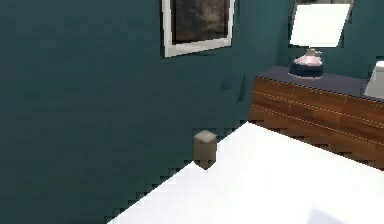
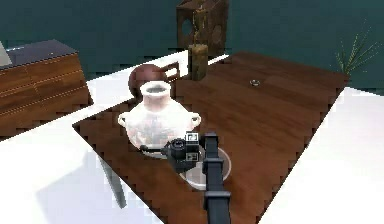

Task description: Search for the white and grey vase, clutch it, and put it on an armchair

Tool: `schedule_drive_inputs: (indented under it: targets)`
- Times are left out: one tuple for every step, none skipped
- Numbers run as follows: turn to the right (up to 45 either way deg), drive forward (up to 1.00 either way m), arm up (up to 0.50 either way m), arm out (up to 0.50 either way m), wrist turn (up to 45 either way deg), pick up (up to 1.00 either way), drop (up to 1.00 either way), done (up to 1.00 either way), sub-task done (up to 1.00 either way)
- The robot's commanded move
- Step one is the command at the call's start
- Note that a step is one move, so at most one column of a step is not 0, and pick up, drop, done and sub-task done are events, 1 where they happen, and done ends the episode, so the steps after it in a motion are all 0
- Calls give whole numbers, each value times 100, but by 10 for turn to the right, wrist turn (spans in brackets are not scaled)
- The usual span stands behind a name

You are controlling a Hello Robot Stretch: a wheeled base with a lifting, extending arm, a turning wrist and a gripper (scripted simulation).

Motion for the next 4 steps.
schedule_drive_inputs:
  targets:
    - [0,0,10,0,0,0,0,0,0]
    - [0,0,12,0,0,0,0,0,0]
    - [0,0,0,0,-450,0,0,0,0]
    - [0,0,0,0,-450,0,0,0,0]
